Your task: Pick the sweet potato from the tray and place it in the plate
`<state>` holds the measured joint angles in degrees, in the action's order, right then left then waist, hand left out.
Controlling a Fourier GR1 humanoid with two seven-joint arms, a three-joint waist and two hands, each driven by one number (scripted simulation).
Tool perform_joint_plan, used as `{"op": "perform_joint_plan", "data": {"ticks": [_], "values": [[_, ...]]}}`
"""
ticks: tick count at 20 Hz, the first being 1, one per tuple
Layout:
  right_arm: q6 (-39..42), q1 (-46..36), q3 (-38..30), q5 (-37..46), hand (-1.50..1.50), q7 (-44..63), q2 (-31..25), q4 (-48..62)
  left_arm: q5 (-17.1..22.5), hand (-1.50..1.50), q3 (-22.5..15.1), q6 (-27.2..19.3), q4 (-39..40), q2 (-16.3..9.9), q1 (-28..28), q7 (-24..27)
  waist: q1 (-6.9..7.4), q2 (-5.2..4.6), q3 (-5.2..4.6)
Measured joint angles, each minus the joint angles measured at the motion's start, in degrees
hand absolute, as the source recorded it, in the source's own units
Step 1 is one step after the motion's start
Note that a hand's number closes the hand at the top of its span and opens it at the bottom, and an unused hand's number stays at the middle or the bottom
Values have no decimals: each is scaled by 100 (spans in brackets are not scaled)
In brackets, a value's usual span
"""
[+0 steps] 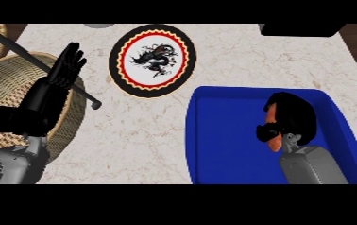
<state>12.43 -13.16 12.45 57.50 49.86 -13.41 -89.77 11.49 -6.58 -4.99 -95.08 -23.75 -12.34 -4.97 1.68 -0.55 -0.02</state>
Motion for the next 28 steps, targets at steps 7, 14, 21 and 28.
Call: {"op": "perform_joint_plan", "data": {"ticks": [7, 14, 21, 28], "values": [[137, -1171, -382, -652, 150, -2692, -1351, 841, 1, 0, -75, 46, 30, 56, -227, -49, 192, -97, 22], [-31, -2326, -930, -1646, 150, -4953, -1524, 1796, -10, 0, -52, 89, 78, 50, -210, -29, 159, -53, 22], [79, -3417, -1202, -2386, 150, -5934, -890, 2734, -32, 0, 37, 101, 58, 59, -120, -60, 64, 7, 10], [-1, -4392, -1116, -2375, 150, -6087, -155, 3660, -54, 0, 160, 249, 46, 89, -29, -21, -13, 41, 8]]}}
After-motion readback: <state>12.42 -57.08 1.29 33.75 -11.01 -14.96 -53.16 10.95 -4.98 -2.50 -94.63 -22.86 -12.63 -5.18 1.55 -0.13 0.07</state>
